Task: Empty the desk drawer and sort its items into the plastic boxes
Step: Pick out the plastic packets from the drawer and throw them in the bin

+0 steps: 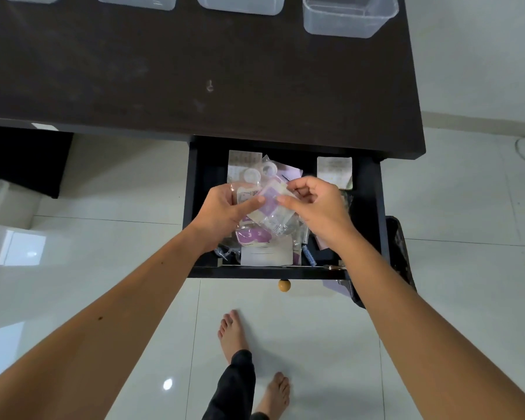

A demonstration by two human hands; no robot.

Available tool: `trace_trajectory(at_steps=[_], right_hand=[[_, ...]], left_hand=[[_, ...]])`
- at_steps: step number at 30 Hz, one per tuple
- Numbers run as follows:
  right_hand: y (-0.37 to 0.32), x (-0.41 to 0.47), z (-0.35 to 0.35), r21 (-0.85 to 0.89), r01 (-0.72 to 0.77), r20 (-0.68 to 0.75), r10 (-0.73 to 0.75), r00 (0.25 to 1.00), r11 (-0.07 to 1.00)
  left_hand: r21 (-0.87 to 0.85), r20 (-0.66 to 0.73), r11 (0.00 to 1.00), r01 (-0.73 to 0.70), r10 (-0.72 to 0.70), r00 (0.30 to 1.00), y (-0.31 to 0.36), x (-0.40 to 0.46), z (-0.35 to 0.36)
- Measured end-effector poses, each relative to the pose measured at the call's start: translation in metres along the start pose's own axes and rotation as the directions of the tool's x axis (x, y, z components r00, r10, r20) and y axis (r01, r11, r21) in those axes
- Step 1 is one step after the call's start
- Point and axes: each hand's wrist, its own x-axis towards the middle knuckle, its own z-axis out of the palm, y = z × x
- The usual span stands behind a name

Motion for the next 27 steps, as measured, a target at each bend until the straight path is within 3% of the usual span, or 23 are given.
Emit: trace_trajectory(at_steps=[3, 8, 12, 17, 24, 27], right_hand=[[0.008, -0.004, -0.009, 0.003, -0.021, 0.014, 0.021, 1.000, 1.000], [0.027, -0.014, -0.020, -0.355, 0.029, 0.290, 0.081, 0.954, 0.934], [0.036, -0.015, -0.014, -0.494, 0.066, 0.308, 0.104, 0.946, 0.867], [0.028, -0.012, -0.034, -0.410, 0.043, 0.332, 0.106, 0.937, 0.911], [-0.009, -0.007, -0.081, -0.264, 0.102, 0.304, -0.018, 0.953, 0.959], [-0.017, -0.003, -0.083, -0.206, 0.113, 0.246, -0.060, 0.967, 0.972]], left_hand=[[-0.003, -0.071, 0.999, -0.045, 0.045, 0.996, 0.005, 0.000, -0.006], [0.040, -0.150, 0.995, -0.088, 0.093, 0.984, 0.012, 0.007, -0.027], [0.035, -0.144, 0.995, -0.097, 0.101, 0.984, 0.016, 0.007, -0.029], [0.072, -0.142, 0.993, -0.089, 0.099, 0.985, 0.012, 0.007, -0.023], [0.078, -0.214, 0.990, -0.120, 0.134, 0.968, 0.015, 0.015, -0.009], [0.103, -0.132, 0.991, -0.089, 0.103, 0.986, 0.019, 0.016, 0.003]])
